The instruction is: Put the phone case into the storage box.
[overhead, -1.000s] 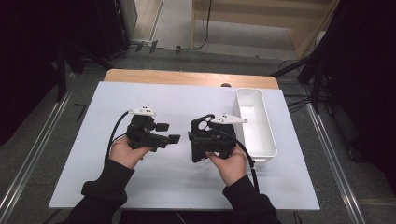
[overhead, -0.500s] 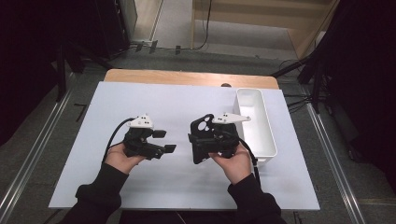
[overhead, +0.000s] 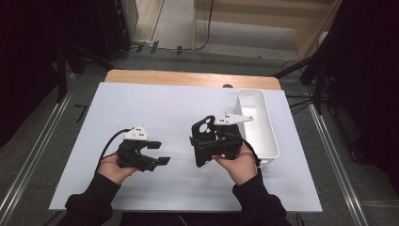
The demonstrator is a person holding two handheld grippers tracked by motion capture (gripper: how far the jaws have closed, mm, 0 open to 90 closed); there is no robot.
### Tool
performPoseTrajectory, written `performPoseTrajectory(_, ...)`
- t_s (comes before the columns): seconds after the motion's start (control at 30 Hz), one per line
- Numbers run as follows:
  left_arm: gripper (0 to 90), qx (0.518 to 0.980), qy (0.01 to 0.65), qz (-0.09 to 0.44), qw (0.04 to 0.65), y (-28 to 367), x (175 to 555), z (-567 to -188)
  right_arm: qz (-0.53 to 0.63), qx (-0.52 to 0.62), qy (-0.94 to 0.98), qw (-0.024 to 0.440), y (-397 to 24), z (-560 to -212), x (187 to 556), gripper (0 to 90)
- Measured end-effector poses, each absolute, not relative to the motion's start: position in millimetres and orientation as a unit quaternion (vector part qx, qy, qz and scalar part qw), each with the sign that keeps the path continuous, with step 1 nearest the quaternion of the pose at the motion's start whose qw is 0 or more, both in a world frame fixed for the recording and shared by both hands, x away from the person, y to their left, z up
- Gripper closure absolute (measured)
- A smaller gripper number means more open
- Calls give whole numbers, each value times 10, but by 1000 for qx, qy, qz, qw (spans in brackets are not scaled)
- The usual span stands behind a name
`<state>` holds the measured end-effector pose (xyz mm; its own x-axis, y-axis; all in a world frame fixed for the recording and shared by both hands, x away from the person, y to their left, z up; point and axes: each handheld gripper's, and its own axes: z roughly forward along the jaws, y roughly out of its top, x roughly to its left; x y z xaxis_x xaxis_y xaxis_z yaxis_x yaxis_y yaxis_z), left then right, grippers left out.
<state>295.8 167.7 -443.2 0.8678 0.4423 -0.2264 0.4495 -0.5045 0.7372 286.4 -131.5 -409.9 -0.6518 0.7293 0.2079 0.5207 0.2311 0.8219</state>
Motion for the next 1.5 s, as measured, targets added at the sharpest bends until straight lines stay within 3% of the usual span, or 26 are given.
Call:
performPoseTrajectory(0.53, 288, 879, 269, -16, 394, 1857, 2804, -4567, 468, 376, 794, 96, -1403, -4028, 2886, 124)
performPoseTrajectory(1.5, 287, 872, 299, -13, 387, 2055, 2725, -4607, 467, 374, 796, 85, -1609, -3757, 3040, 124)
